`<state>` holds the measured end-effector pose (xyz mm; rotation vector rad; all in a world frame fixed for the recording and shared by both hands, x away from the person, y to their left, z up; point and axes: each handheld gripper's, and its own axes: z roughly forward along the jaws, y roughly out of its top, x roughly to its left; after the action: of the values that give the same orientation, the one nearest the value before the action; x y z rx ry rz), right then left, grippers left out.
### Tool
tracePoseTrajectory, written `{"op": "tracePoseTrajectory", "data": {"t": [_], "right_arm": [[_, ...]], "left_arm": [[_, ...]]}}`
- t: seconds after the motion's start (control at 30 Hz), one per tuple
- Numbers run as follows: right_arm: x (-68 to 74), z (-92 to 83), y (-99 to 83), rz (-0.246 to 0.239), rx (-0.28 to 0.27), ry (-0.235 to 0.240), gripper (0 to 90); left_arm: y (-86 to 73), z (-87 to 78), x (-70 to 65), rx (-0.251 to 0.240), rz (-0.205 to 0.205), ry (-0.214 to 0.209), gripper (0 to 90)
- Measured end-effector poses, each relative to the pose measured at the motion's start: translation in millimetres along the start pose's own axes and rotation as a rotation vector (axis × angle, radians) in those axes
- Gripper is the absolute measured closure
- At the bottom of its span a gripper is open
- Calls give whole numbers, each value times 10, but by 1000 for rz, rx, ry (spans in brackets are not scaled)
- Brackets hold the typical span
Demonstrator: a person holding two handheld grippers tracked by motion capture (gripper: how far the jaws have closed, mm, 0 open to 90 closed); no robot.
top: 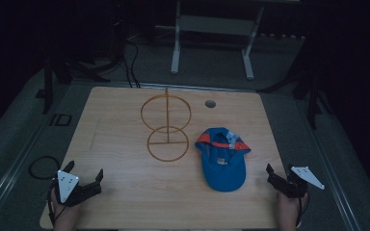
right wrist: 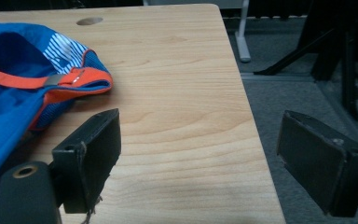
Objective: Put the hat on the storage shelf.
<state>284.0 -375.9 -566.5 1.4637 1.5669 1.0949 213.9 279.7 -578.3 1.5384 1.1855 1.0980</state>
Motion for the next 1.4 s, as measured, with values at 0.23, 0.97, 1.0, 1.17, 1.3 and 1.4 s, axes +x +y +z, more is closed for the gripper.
{"op": "tracePoseTrajectory", "data": {"t": [0.23, 0.97, 1.0, 1.17, 1.3, 1.4], "right_arm": [[31, 18, 5, -38, 27, 18, 143], [101, 113, 315, -56, 82, 99, 143], [99, 118, 352, -58, 80, 105, 143], [128, 156, 531, -74, 89, 132, 142], [214, 215, 687, -121, 105, 178, 142], [278, 262, 773, -140, 113, 220, 138]], "left_arm": [[3, 4, 10, 13, -14, -6, 17], [62, 14, 34, 95, -174, -109, 18], [64, 17, 34, 100, -184, -114, 18], [73, 13, 1, 79, -152, -122, 18], [102, 4, -12, 70, -202, -156, 18], [112, 8, -42, 84, -187, -177, 18]]}}
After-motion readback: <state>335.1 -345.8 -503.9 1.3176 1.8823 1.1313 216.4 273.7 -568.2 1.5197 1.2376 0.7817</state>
